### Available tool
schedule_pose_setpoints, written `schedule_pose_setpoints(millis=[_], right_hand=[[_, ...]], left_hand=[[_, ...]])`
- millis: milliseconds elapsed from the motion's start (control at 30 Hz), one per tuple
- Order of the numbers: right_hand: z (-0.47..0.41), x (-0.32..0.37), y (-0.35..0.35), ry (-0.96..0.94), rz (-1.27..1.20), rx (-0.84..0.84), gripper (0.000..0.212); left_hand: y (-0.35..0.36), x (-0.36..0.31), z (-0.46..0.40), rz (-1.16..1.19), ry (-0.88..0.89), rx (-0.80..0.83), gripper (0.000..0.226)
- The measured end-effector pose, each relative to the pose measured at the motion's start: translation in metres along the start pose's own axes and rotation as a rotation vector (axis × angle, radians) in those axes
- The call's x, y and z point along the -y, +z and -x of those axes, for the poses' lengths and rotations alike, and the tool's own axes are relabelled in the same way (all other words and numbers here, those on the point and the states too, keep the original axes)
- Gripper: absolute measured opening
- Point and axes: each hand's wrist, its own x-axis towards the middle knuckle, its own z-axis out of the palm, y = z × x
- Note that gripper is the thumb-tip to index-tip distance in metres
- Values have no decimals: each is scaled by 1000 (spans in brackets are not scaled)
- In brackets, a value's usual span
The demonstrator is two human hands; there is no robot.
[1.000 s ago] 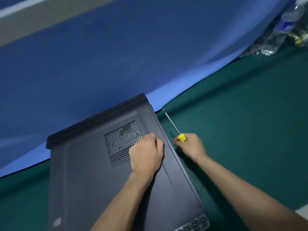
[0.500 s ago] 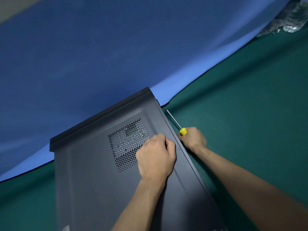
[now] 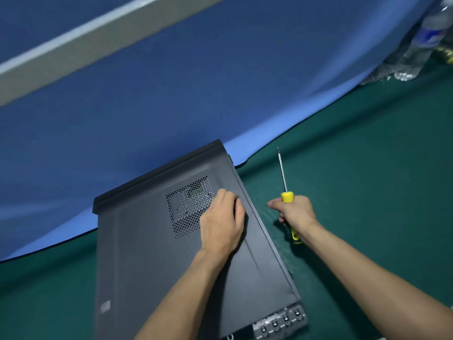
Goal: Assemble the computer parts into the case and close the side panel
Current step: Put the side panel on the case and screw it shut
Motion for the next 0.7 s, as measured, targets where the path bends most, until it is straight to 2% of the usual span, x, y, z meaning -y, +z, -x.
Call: schedule_pose_setpoints(millis=[67, 200, 333, 433, 700], right_hand=[[22, 15, -13, -1, -157, 23, 12], [76, 38, -32, 120, -466, 165, 18], [128, 42, -44, 192, -531, 352, 14], [161, 37, -51, 260, -576, 443, 9], [220, 22, -50, 338, -596, 562, 8]], left_hand=[[-8, -8, 9, 88, -56, -6, 13], [-38, -49, 24, 288, -122, -83, 21], [-67, -88, 43, 442, -95, -108, 14], [-79, -106, 73, 410, -135, -153, 15], [-107, -118, 139, 441, -214, -188, 19]])
